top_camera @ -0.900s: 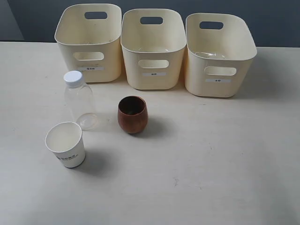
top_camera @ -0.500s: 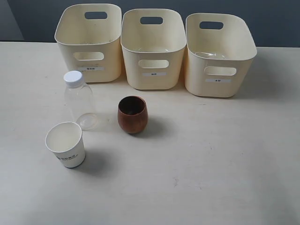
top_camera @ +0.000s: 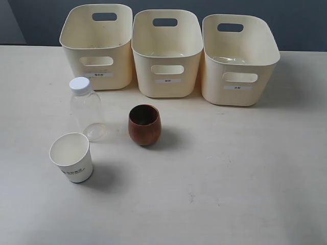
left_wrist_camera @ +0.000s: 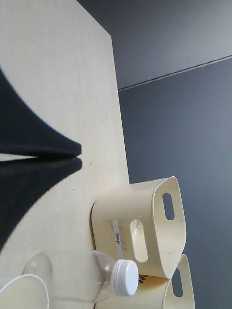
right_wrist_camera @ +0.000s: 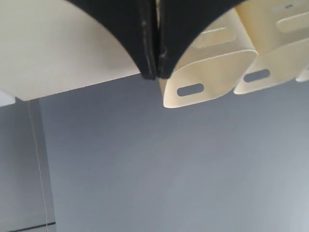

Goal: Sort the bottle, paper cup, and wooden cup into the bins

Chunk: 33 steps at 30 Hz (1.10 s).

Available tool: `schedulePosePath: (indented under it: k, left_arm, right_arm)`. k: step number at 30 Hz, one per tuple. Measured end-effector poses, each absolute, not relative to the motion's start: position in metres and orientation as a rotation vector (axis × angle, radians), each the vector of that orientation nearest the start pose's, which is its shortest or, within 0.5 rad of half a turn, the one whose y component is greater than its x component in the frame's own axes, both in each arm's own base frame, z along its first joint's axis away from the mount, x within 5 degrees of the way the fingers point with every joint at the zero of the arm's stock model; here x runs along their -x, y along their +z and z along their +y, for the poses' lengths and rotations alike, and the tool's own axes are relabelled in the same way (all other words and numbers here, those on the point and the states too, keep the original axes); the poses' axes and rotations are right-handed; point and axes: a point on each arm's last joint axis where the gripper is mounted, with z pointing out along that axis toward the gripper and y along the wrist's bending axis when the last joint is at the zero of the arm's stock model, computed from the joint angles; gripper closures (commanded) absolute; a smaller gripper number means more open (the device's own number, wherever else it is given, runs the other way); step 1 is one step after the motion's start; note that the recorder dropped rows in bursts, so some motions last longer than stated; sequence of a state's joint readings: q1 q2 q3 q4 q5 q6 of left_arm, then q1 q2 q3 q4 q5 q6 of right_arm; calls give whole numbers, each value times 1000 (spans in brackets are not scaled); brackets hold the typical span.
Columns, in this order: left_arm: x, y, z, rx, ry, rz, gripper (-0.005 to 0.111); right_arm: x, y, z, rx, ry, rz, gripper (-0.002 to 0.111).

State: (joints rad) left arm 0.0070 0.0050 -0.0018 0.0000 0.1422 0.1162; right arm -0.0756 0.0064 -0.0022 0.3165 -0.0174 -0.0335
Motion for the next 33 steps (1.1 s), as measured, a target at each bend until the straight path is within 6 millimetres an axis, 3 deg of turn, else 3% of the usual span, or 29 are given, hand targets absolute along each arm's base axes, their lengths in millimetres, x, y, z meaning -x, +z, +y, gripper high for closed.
schedulePosePath:
  k: [6,26,33]
  left_arm:
    - [-57,201,0,-89,95,1627,107]
    - [-57,201,0,-89,95,1627,107]
    - [-57,201,0,-89,95,1627,107]
  right_arm:
    - [-56,214,-4,-366,278,1448,109]
    - [-57,212,-3,-374,295,1468,109]
    - [-56,219,-7,-430,322,1372,109]
